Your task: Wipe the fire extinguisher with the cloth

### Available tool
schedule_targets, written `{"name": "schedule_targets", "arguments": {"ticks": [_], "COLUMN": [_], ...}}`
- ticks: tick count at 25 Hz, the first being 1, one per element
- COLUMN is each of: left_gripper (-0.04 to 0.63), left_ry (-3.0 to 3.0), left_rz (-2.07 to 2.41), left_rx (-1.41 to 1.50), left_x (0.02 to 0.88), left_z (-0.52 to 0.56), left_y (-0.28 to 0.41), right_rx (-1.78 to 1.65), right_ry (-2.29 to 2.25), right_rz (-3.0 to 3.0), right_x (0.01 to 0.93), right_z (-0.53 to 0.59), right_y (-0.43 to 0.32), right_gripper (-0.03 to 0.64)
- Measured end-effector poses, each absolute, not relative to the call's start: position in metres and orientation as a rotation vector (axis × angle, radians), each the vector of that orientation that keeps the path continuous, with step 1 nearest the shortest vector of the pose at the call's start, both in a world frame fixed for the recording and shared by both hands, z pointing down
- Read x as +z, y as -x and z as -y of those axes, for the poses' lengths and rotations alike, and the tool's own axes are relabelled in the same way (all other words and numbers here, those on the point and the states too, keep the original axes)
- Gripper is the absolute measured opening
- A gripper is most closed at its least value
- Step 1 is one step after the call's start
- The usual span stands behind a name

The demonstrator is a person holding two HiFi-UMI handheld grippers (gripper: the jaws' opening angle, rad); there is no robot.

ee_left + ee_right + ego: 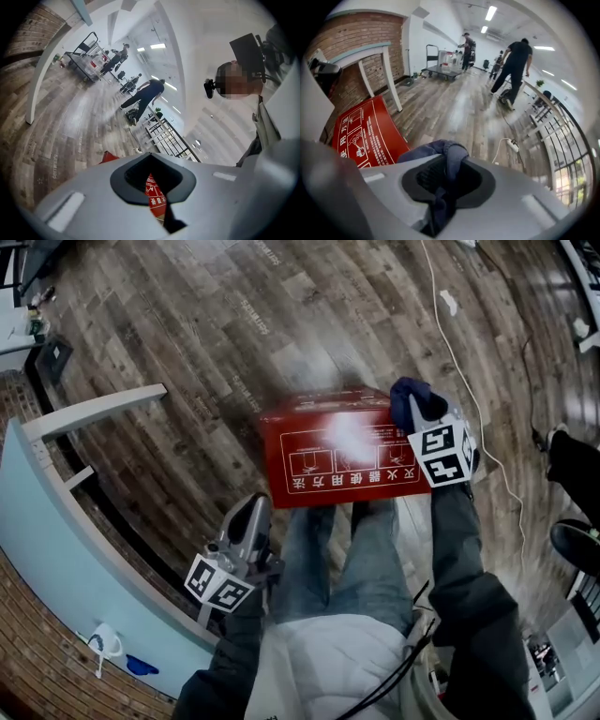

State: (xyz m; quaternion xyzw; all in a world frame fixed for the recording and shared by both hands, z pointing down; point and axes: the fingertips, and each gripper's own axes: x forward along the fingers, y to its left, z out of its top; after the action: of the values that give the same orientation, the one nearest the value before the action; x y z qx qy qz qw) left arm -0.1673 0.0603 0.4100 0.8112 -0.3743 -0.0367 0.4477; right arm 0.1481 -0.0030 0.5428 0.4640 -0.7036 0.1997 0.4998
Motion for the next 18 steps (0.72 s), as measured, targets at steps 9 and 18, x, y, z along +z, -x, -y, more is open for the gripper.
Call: {"name": "schedule_targets", "arguments": {"ticks": [9, 18], "left_gripper": [0.003, 0.003], "left_ry": [-1.977, -1.966], "left_rz": [1.002, 0.99], "left_rx": [-0.098, -0.122], "left_x": [0.405, 0.41], "left_z": [-0.062, -0.063], "left_y": [0.19, 0.182], "right_rx": [0.379, 0.248], "right_ry": [-0.721, -0.815], "right_rz": [1.997, 2.031], "right_x": [0.561, 0.53], "right_z": [0.042, 0.022], "right_y": [0.043, 0.026], "right_gripper": [0.057, 0.057]}}
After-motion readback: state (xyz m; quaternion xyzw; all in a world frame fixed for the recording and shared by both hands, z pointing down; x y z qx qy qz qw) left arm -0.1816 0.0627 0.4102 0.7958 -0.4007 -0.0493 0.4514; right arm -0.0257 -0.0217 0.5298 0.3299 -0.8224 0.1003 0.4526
